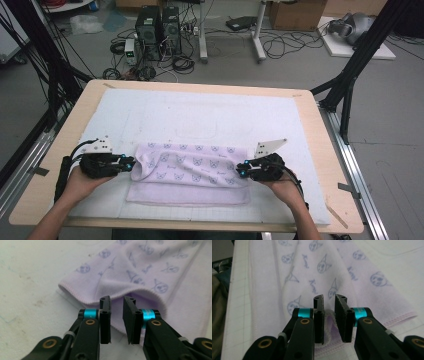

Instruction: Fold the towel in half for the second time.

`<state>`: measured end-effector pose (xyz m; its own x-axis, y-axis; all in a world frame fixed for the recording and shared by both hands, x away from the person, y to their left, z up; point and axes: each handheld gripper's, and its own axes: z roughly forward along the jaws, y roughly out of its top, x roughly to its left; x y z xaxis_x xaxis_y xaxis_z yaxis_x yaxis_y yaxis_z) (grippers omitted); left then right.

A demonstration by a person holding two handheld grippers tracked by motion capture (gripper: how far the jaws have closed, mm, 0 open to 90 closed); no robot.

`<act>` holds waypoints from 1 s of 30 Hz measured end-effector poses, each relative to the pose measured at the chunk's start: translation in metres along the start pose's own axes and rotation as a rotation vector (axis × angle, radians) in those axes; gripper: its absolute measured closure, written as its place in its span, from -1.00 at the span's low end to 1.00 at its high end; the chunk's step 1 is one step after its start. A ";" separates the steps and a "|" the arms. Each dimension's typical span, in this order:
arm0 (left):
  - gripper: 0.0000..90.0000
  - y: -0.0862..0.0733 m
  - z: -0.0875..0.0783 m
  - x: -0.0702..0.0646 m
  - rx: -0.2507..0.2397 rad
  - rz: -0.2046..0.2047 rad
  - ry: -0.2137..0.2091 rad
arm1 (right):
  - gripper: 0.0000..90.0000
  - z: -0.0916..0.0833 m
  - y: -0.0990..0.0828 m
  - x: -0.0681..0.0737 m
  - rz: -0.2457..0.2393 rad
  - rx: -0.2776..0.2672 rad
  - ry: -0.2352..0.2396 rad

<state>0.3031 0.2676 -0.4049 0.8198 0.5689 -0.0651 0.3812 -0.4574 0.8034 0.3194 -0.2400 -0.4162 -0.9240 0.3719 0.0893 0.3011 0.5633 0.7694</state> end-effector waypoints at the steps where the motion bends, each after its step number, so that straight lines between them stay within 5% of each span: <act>1: 0.59 0.004 -0.001 -0.002 -0.006 0.004 -0.006 | 0.72 -0.002 0.001 0.000 -0.008 -0.010 0.001; 7: 0.48 0.022 0.006 -0.017 -0.020 0.049 -0.058 | 0.70 -0.002 0.009 0.006 -0.038 -0.029 0.002; 15: 0.39 0.024 0.028 -0.024 0.041 0.081 -0.086 | 0.64 -0.010 0.012 0.007 -0.041 -0.081 -0.015; 22: 0.60 0.005 0.036 -0.016 0.142 0.097 -0.018 | 0.57 0.005 0.011 0.008 -0.056 0.002 -0.006; 26: 0.91 -0.005 0.033 -0.008 0.149 0.088 0.024 | 0.72 0.004 0.006 0.003 -0.038 0.042 -0.031; 30: 0.91 -0.011 0.026 0.000 0.145 0.054 0.066 | 0.79 -0.004 -0.003 -0.004 -0.007 0.055 -0.070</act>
<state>0.3105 0.2550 -0.4290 0.8127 0.5824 0.0191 0.3986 -0.5795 0.7108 0.3213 -0.2460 -0.4166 -0.9079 0.4175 0.0380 0.3088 0.6047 0.7341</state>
